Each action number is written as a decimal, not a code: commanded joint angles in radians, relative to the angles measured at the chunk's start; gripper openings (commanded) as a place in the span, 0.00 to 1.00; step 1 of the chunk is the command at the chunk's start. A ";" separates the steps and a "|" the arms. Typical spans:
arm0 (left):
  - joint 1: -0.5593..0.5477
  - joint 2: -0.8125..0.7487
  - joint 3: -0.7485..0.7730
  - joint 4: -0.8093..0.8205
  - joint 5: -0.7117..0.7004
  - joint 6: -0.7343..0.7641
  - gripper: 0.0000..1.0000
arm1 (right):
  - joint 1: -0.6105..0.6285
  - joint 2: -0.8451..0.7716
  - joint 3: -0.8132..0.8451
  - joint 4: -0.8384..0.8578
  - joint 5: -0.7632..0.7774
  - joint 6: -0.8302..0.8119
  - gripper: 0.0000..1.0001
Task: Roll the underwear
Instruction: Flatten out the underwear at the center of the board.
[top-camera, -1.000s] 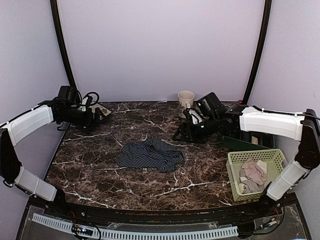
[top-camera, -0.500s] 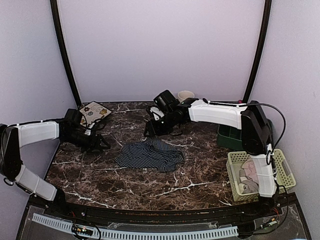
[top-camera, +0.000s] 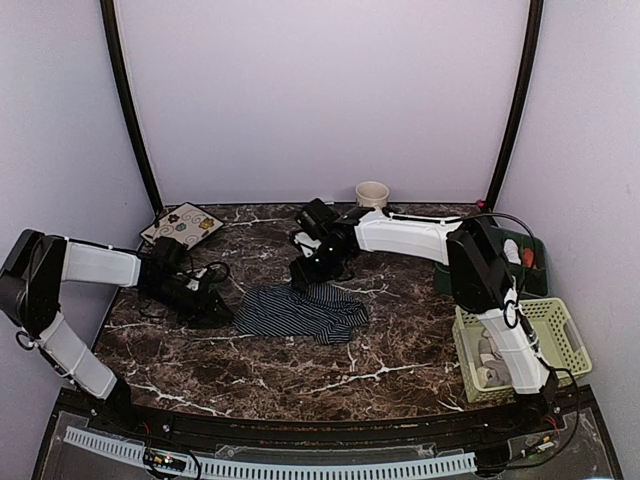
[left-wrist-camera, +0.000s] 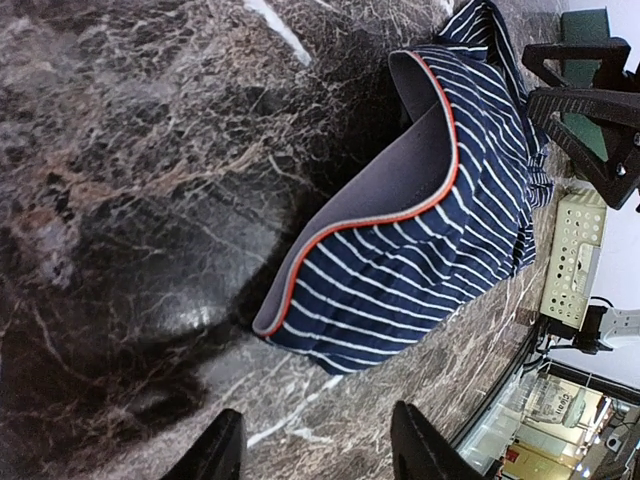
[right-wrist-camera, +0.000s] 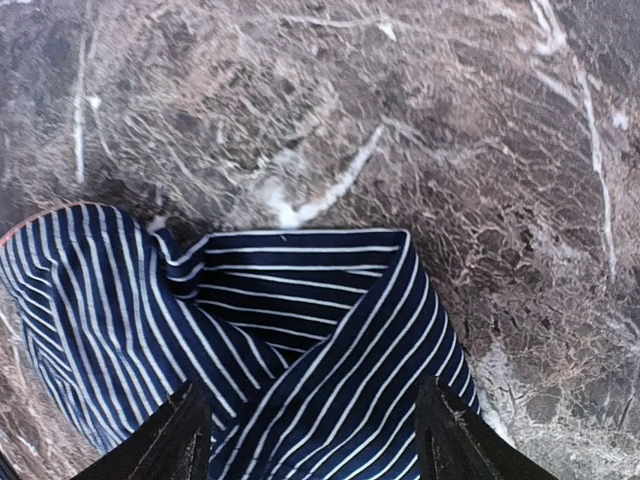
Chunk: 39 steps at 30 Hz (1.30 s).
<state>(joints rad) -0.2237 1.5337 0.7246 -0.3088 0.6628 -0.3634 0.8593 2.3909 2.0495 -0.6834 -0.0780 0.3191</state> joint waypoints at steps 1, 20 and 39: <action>-0.037 0.056 -0.001 0.076 0.015 -0.033 0.49 | 0.001 0.029 -0.001 -0.006 0.017 -0.037 0.68; -0.039 0.081 0.156 0.037 -0.092 -0.057 0.00 | -0.133 -0.208 -0.080 0.108 -0.077 0.035 0.00; 0.093 -0.100 0.263 -0.006 -0.125 0.028 0.28 | 0.103 -0.617 -0.578 0.199 -0.528 -0.118 0.00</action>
<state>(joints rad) -0.1444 1.4620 1.0172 -0.2630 0.4980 -0.3912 0.8330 1.8332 1.7107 -0.4461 -0.4808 0.2840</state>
